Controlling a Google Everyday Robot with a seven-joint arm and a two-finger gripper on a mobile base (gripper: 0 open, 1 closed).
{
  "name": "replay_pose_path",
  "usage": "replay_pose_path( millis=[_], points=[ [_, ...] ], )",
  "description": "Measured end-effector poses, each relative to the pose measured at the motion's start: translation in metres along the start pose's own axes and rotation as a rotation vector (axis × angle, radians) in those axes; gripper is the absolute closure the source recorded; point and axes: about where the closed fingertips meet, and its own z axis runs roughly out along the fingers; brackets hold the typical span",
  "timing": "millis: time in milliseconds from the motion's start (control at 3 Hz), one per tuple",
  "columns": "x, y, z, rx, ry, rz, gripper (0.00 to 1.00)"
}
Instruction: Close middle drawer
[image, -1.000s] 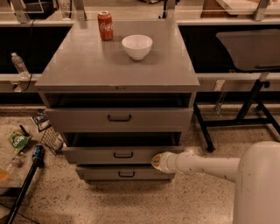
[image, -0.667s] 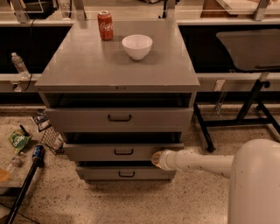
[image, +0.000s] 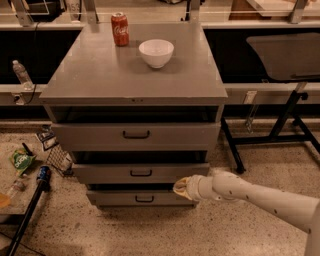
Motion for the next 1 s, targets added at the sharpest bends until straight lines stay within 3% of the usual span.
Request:
replay_pose_path(
  millis=[333, 667, 1000],
  points=[
    [-0.031, 0.029, -0.031, -0.096, -0.127, 0.156, 1.00],
    [-0.068, 0.033, -0.070, -0.158, -0.225, 0.264, 1.00],
    [-0.073, 0.038, -0.072, -0.178, -0.237, 0.272, 0.84]
  ],
)
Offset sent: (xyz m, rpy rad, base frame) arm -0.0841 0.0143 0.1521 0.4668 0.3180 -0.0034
